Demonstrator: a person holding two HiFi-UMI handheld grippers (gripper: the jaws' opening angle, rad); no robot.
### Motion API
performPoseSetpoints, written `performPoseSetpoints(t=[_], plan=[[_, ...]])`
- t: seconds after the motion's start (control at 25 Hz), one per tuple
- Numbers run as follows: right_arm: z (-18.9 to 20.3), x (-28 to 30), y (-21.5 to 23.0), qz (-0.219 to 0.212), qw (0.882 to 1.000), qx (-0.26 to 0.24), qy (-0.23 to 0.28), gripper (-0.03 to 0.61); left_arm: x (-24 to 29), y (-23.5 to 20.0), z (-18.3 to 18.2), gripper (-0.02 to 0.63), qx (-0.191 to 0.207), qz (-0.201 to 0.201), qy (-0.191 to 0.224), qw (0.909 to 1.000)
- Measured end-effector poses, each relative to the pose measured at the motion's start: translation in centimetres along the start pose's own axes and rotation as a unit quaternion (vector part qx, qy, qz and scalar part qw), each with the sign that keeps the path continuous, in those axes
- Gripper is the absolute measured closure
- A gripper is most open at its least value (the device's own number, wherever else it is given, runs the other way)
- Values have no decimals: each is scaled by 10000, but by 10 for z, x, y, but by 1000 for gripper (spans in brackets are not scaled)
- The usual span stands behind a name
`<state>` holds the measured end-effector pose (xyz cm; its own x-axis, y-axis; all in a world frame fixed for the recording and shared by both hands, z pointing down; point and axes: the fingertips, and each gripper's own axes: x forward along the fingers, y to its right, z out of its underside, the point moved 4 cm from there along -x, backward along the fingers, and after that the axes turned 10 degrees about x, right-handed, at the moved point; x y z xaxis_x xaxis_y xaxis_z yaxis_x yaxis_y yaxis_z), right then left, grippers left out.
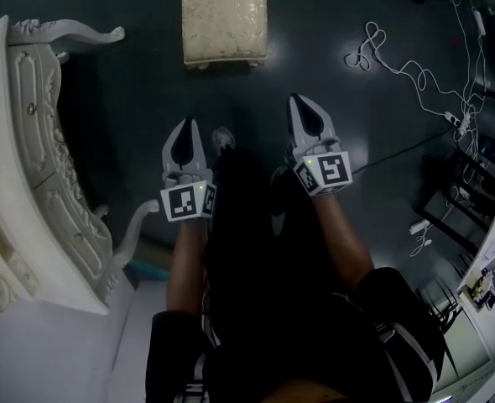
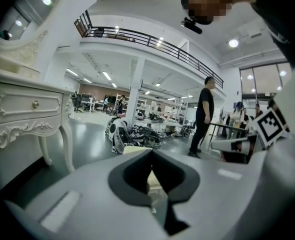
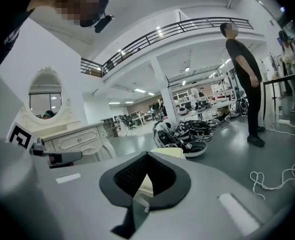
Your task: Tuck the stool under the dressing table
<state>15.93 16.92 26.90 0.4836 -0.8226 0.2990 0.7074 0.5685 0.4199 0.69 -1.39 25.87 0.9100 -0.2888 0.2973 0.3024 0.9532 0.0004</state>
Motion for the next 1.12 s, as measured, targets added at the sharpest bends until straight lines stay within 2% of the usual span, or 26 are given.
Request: performPoseSetpoints(t=[0.2, 0.48, 0.72, 1.12], plan=[[44, 23, 18, -24, 10000, -17, -23, 580, 25, -6, 43, 604, 149, 32, 69, 9999], [107, 67, 48, -71, 9999, -128, 74, 580, 57, -18, 122, 604, -100, -53, 70, 9999], [160, 93, 76, -185, 9993, -260, 205, 580, 72, -22, 179, 604, -218, -124, 258, 9994], [206, 87, 102, -377, 9980, -389, 335, 580, 70, -12, 236, 604, -51, -22, 389, 9992]])
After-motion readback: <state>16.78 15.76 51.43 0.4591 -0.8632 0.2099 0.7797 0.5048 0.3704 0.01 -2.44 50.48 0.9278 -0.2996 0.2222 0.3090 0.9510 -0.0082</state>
